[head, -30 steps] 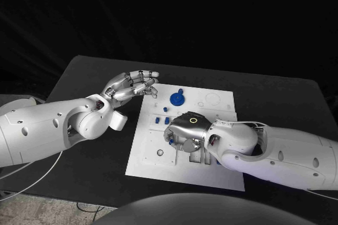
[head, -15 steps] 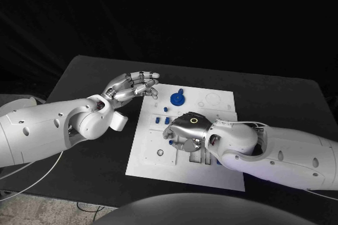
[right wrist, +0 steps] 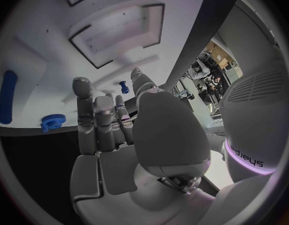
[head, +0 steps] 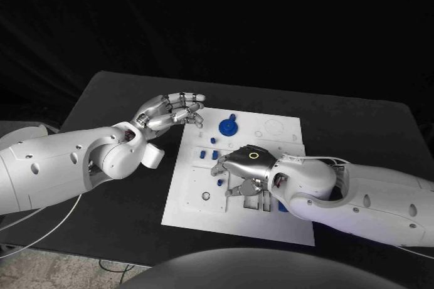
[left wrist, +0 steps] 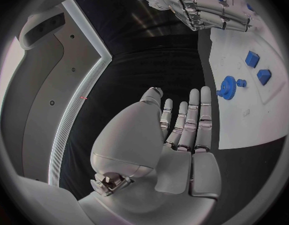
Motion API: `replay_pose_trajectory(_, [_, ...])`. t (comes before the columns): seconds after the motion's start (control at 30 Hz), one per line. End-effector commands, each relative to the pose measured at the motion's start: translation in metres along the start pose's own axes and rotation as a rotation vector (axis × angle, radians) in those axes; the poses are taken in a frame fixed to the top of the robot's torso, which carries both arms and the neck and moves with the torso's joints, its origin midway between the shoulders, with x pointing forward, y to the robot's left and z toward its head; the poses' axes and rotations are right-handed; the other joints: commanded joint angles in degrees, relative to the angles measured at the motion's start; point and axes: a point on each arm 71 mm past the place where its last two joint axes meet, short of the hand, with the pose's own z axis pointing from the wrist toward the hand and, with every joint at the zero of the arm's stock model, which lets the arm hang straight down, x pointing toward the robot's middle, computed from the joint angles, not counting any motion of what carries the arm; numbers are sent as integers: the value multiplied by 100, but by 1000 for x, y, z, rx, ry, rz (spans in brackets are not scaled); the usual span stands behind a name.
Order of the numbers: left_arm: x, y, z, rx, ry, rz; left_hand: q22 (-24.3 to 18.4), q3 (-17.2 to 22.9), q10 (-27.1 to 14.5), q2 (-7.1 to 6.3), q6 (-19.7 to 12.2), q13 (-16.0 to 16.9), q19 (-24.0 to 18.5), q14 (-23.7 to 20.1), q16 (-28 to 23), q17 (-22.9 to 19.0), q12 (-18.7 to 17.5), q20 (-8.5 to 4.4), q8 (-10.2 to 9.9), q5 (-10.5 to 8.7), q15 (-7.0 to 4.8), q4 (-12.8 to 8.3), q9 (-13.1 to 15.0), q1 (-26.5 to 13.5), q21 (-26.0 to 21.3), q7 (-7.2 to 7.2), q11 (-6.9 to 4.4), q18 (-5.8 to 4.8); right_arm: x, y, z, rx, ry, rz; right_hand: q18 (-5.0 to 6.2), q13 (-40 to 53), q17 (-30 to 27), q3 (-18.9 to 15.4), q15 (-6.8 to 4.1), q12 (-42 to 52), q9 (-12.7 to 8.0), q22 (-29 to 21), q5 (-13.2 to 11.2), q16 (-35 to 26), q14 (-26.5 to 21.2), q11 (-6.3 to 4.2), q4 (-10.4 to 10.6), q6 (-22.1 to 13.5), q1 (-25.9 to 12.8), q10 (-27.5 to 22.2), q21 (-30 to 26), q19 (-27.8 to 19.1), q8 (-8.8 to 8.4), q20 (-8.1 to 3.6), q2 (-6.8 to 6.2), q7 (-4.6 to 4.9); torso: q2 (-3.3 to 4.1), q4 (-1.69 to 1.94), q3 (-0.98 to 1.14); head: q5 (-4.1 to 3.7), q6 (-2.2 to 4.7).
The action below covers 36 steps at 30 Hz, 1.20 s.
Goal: Assemble the parts on the task board
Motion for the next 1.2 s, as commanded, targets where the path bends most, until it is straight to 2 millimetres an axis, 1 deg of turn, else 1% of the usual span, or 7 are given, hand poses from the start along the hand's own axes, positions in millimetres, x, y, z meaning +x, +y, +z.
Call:
replay_pose_trajectory(0.03, [1, 0, 0, 5, 15, -12, 7, -2, -30, 11, -30, -9, -56, -50, -9, 1, 19, -1, 18, 16, 1, -19, -9, 47, -30, 21, 9, 16, -7, -6, -7, 22, -23, 45, 120, 28, -34, -84, 7, 135, -15, 266, -60, -21, -47, 3, 248, -21, 123, -75, -41, -30, -2, 12, -45, 14, 4, -2, -1, 3, 0])
replay_pose_trajectory(0.4, [1, 0, -1, 3, 12, -11, 8, -4, -34, 12, -34, -12, -56, -50, -8, 1, 21, -1, 17, 14, 1, -16, -12, 47, -32, 19, 13, 16, -72, -49, -49, 168, -77, 54, 93, -3, -1, -151, 68, 385, -111, 303, 137, 88, 7, -5, 530, 177, 260, -37, 24, 68, 67, 50, -34, 307, 9, -13, -6, -100, 0])
replay_pose_trajectory(0.5, [1, 0, -1, 3, 11, -11, 8, -4, -34, 12, -34, -12, -56, -50, -8, 1, 21, -1, 17, 14, 1, -16, -12, 47, -32, 19, 13, 16, -77, -60, -58, 213, -57, 34, 91, -224, 23, -236, 52, 124, -251, 325, 157, 139, 51, 42, 554, 91, 226, -268, 108, 135, -51, 46, -165, 259, 7, -11, -4, -135, 0])
replay_pose_trajectory(0.6, [2, 0, -1, 3, 12, -11, 8, -6, -35, 13, -35, -13, -56, -49, -7, 1, 22, -1, 18, 13, 1, -15, -13, 46, -33, 18, 14, 15, -75, -69, -64, 251, -12, 22, 86, -480, -7, -437, 64, -181, -373, 324, 67, 140, 54, 113, 595, 20, 163, -553, 103, 153, -143, 51, -400, 63, 10, -13, 0, -136, 0])
replay_pose_trajectory(0.8, [2, 0, -1, 2, 14, -12, 8, -6, -35, 13, -35, -13, -56, -49, -7, 1, 22, -1, 18, 13, 1, -15, -13, 46, -33, 18, 14, 15, -57, -81, -70, 300, 65, 38, 84, -737, -26, -592, 66, -400, -482, 326, -46, 150, 81, 133, 594, 46, 91, -660, 115, 187, -183, 54, -570, 53, -2, -3, 1, -147, 0])
replay_pose_trajectory(1.03, [1, 2, -2, -2, 10, -12, 14, -12, -50, 53, -35, -27, -57, -56, -1, 3, 36, 1, 28, 7, 5, 15, -26, 21, -44, 21, 28, 14, -46, -84, -72, 303, 84, 59, 53, -931, 64, -547, 80, -409, -612, 369, -116, 244, 207, 141, 588, 46, 33, -345, 329, 330, -221, 64, -501, 58, -4, 7, 5, -155, 0])
replay_pose_trajectory(1.2, [1, 2, -2, 5, 13, -14, 20, -4, -58, 117, -21, -42, -58, -63, 5, 4, 56, 2, 46, 11, 7, 25, -36, 5, -56, 14, 36, 13, -42, -86, -72, 294, 75, 66, 19, -1097, 180, -274, 69, -362, -692, 424, 129, 353, 340, 81, 566, 245, 188, 155, 586, 486, -138, 59, -165, 63, -8, 3, -3, -163, 0])
